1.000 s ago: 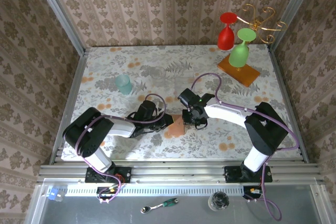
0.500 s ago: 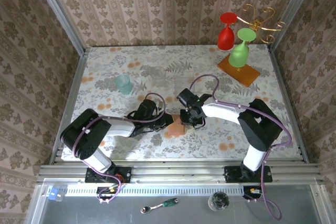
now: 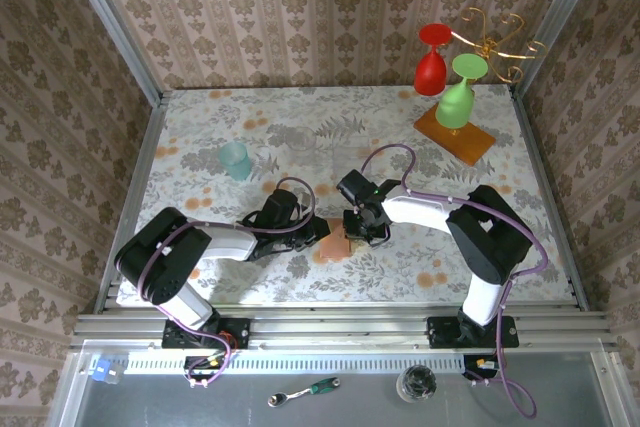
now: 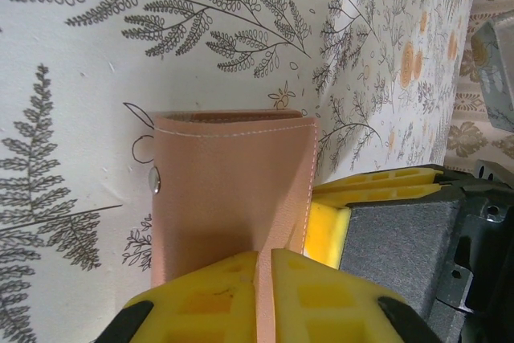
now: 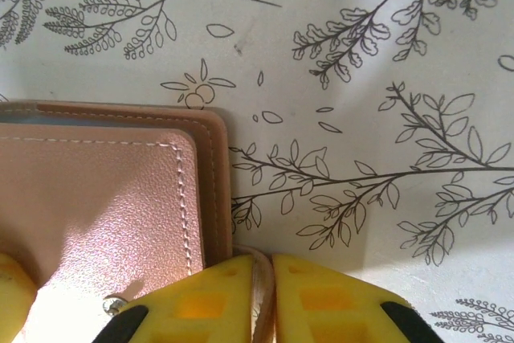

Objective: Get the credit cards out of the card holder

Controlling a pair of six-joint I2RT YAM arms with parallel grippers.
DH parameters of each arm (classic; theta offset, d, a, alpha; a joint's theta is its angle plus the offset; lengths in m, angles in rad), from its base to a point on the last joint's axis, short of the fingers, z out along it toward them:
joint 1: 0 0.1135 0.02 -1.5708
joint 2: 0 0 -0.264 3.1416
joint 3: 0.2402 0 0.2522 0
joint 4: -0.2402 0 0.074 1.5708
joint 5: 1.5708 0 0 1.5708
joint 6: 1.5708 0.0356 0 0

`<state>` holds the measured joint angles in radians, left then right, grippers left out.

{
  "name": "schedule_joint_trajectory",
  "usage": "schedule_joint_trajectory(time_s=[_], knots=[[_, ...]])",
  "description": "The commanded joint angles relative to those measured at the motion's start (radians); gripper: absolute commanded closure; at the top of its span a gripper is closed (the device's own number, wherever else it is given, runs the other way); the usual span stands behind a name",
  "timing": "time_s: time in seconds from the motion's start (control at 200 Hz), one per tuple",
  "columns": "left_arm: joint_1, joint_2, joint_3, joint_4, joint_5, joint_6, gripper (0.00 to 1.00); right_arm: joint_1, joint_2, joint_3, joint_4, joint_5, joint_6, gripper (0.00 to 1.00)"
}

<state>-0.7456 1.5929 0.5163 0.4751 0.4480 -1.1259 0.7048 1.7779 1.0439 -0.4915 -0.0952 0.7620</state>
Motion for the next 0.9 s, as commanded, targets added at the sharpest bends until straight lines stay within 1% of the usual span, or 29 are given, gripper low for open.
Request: schedule_joint_trajectory(time_s=[0.0, 0.225, 0.515, 0.6, 0.62, 0.725, 0.895], knots=[[-0.004, -0.027, 0.027, -0.013, -0.002, 0.015, 0.85, -0.005, 0.009, -0.021, 0.016, -0.008, -0.001, 0.86], [0.000, -0.034, 0.031, -0.011, -0.005, 0.017, 0.83, -0.019, -0.022, -0.033, 0.004, 0.002, -0.007, 0.89], [0.035, -0.070, 0.024, -0.026, 0.000, 0.029, 0.83, -0.067, -0.080, -0.032, -0.037, 0.017, -0.038, 0.91], [0.045, -0.086, 0.021, -0.048, -0.001, 0.042, 0.83, -0.077, -0.097, -0.021, -0.040, 0.024, -0.048, 0.91], [0.049, -0.091, 0.019, -0.054, -0.002, 0.044, 0.83, -0.079, -0.101, -0.018, -0.068, 0.025, -0.051, 0.91], [0.067, -0.117, 0.011, -0.075, -0.002, 0.056, 0.83, -0.084, -0.111, 0.003, -0.093, 0.035, -0.064, 0.91], [0.100, -0.166, -0.011, -0.087, 0.003, 0.058, 0.83, -0.084, -0.104, 0.065, -0.139, 0.035, -0.102, 0.91]])
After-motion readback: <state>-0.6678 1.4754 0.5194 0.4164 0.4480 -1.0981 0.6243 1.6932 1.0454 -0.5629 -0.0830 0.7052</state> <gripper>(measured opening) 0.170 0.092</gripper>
